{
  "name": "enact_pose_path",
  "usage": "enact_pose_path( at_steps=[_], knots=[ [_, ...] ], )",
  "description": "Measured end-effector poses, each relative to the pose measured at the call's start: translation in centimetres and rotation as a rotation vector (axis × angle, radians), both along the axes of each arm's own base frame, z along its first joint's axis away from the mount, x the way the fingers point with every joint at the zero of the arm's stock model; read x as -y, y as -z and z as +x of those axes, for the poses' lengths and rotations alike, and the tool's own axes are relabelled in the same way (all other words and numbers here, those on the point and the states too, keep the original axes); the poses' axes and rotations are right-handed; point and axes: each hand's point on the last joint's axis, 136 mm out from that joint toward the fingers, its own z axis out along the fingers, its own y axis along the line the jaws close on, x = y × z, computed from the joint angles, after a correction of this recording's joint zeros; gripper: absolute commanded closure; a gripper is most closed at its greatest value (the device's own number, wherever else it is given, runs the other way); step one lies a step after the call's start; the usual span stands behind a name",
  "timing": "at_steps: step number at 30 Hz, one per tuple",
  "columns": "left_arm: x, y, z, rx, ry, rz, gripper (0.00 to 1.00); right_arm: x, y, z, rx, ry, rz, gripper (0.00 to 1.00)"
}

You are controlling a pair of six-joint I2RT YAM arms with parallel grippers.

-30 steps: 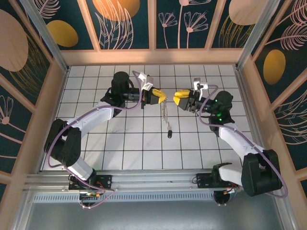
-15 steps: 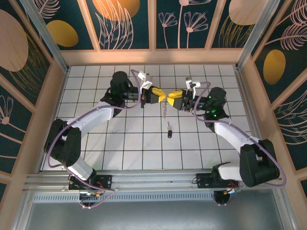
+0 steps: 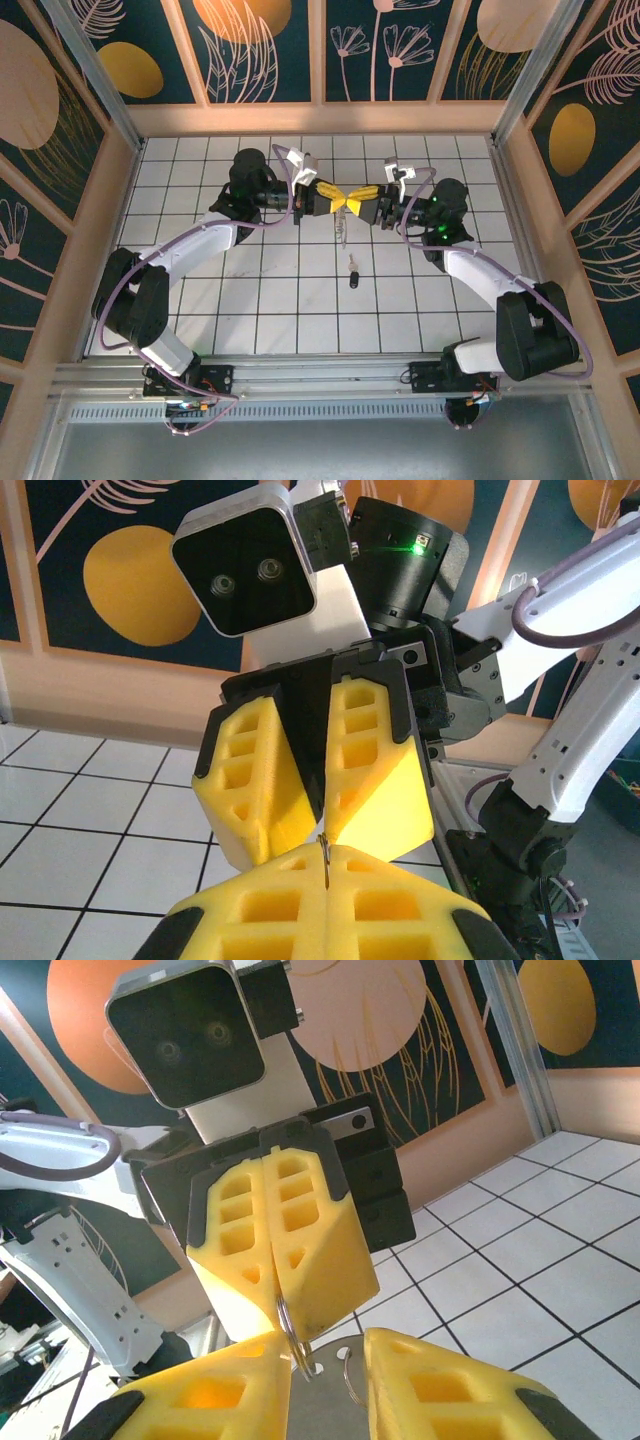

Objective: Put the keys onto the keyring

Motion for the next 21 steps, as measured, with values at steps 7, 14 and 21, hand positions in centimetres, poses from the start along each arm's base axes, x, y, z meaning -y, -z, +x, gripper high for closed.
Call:
enact_pose_path(
  at_steps=[7,14,21],
  knots=[
    [-0.09,-0.07,0.19,0.002,-0.007,-0.002,1.0,-0.29,-0.33,-0.15,0.013,-0.022,0.005,0.88],
    [-0.21,-0.21,0.37,-0.002,-0.011,-0.008,1.0,-0.33,-0.59,-0.3,0.023,-0.034,0.013,1.0],
    [-0.16,-0.26,0.95,-0.006,-0.046,-0.01,0.91,-0.27,-0.67,0.11,0.025,-0.01,0.018,1.0]
  ],
)
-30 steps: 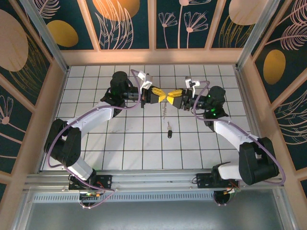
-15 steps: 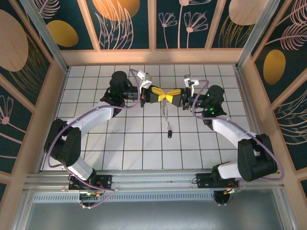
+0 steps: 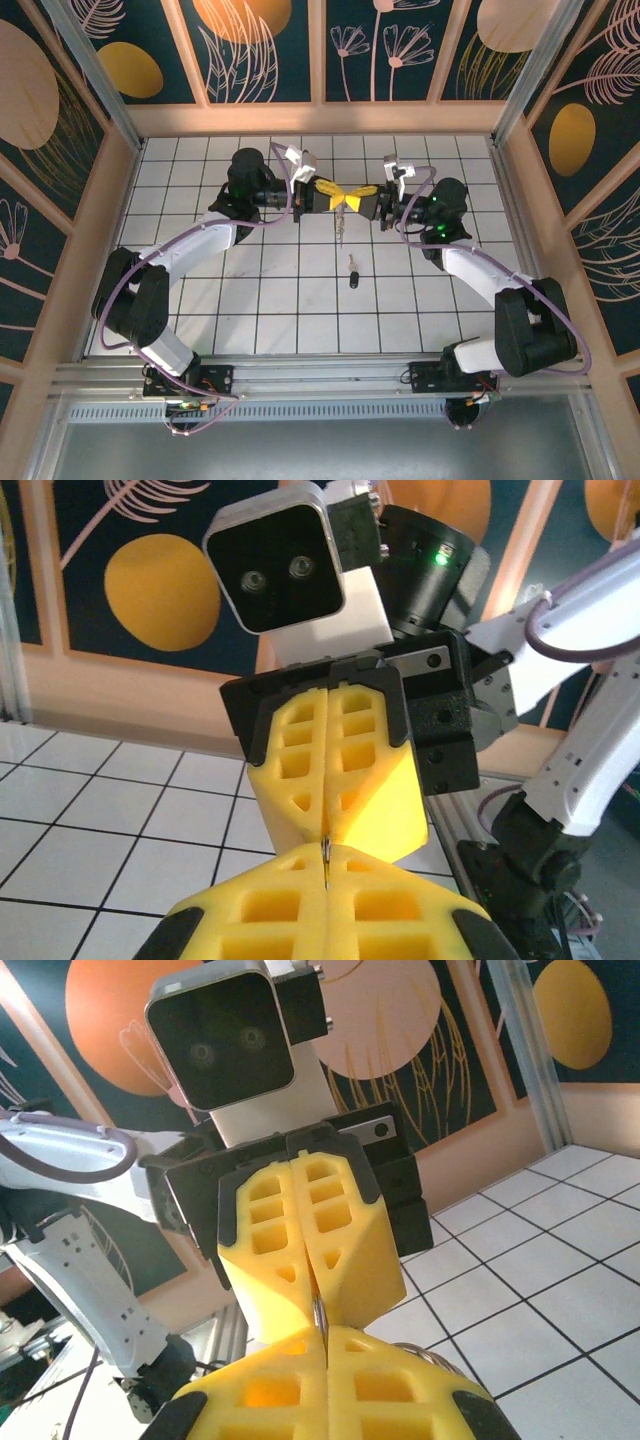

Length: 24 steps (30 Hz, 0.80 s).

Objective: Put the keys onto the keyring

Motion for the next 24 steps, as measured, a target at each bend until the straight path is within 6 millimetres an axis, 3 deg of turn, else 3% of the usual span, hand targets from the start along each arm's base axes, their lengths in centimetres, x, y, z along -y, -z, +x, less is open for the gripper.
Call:
enact_pose_path(
  at_steps=[7,9,10,11,19,24],
  knots=[
    [-0.6,-0.3,1.1,0.013,-0.135,-0.018,0.64,0.5,0.0,1.2,-0.012,0.062,0.009,1.0],
    [-1.0,-1.0,1.2,0.032,-0.175,-0.033,0.39,0.7,-0.1,1.5,-0.015,0.078,0.011,1.0],
    [-1.2,-1.4,1.3,0.04,-0.195,-0.041,0.05,0.8,-0.1,1.6,-0.014,0.083,0.011,1.0],
    [-1.5,-1.8,1.3,0.048,-0.213,-0.051,0.01,0.8,-0.1,1.6,-0.015,0.085,0.012,1.0],
    [-3.1,-4.0,2.0,0.086,-0.357,-0.102,0.01,0.9,-0.1,1.9,-0.016,0.1,0.015,1.0],
    [-5.2,-3.9,3.4,0.037,-0.53,-0.149,0.01,0.8,-0.3,2.0,-0.019,0.1,0.014,1.0]
  ],
)
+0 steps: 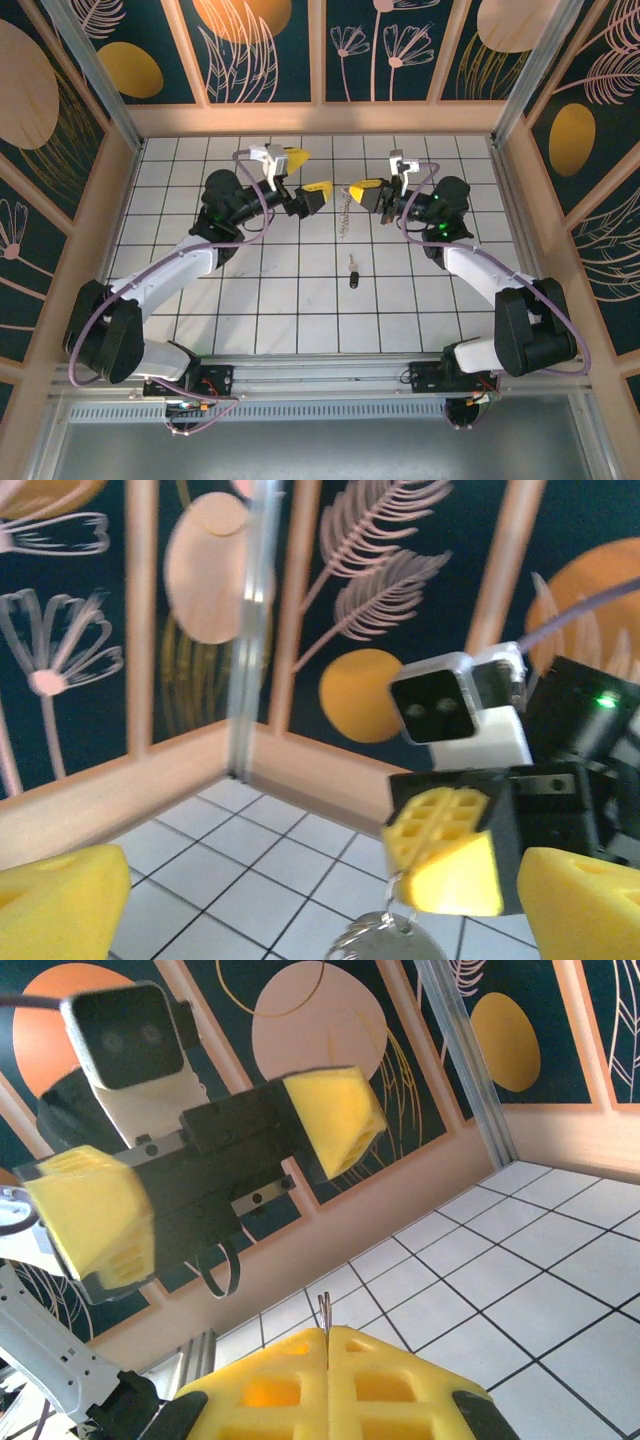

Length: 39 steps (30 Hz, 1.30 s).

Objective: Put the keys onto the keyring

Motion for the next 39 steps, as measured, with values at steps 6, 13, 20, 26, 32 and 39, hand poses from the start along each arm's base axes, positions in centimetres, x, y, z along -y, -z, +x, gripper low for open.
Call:
enact_pose_path(
  at_steps=[6,13,20,26,32,39],
  knots=[
    [-2.0,0.7,1.3,-0.033,-0.152,-0.033,0.01,0.0,-1.1,0.2,0.023,0.003,0.007,1.0],
    [-1.9,0.7,2.1,-0.013,-0.183,0.052,0.01,-0.1,-2.4,0.3,0.054,0.003,0.017,1.0],
    [-2.1,1.0,2.6,0.002,-0.213,0.097,0.01,-0.1,-3.6,0.5,0.096,0.004,0.023,1.0],
    [-2.2,1.5,2.9,0.009,-0.22,0.108,0.01,-0.1,-3.7,0.6,0.111,0.006,0.02,1.0],
    [-2.0,1.8,2.9,0.01,-0.211,0.114,0.01,-0.3,-3.2,1.0,0.11,0.007,0.02,1.0],
    [-0.4,2.3,1.7,-0.02,-0.062,0.11,0.42,-0.3,-3.0,1.4,0.106,0.013,0.026,1.0]
  ],
)
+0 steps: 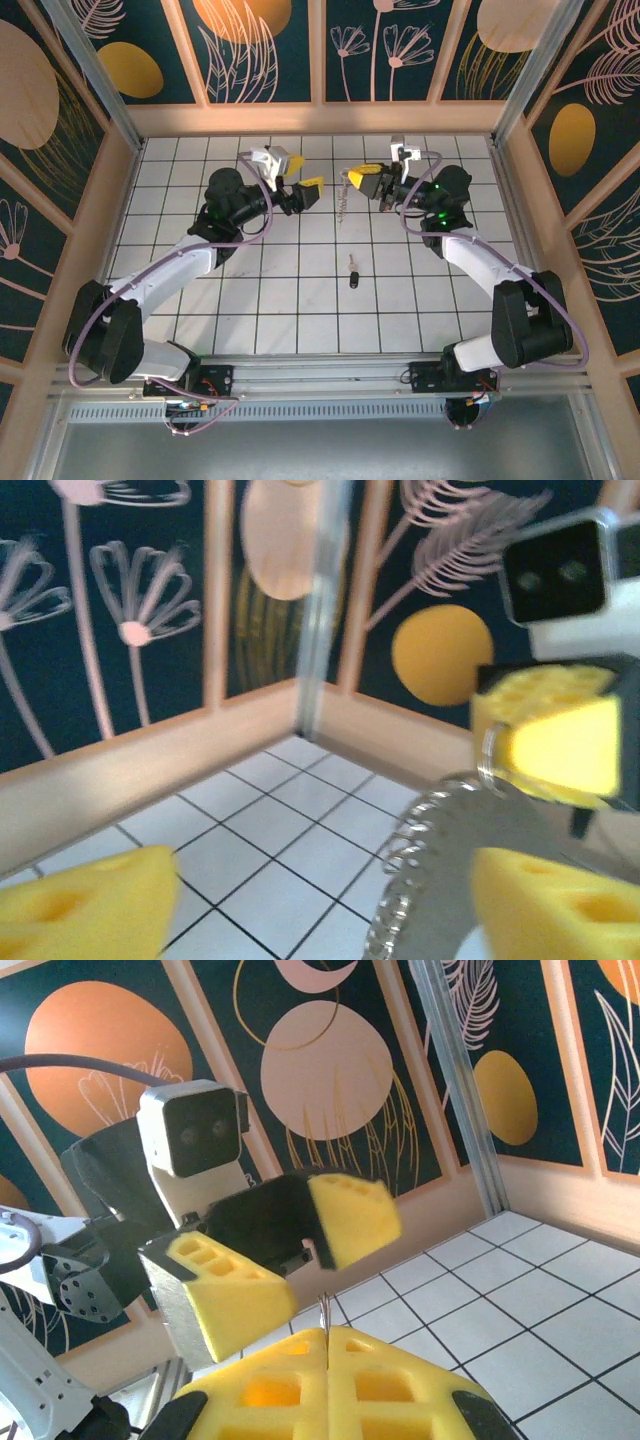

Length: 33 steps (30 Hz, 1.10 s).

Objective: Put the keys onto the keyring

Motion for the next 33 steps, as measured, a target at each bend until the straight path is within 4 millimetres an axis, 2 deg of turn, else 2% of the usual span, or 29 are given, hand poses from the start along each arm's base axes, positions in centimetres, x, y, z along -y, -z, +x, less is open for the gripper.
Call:
enact_pose_path(
  at_steps=[7,15,25,33],
  knots=[
    [1.6,-1.7,-1.5,-0.067,0.2,-0.108,0.5,0.0,-0.5,0.1,0.005,0.004,0.028,1.0],
    [3.0,-1.2,-2.6,-0.185,0.376,-0.199,0.56,-0.7,-0.3,-0.1,-0.009,-0.021,0.04,1.0],
    [3.2,-2.2,-3.6,-0.198,0.464,-0.264,0.66,-1.4,-0.4,-0.7,-0.003,-0.044,0.044,1.0],
    [3.3,-2.1,-3.4,-0.2,0.472,-0.273,0.68,-1.6,-0.4,-0.9,-0.003,-0.05,0.044,1.0]
  ],
)
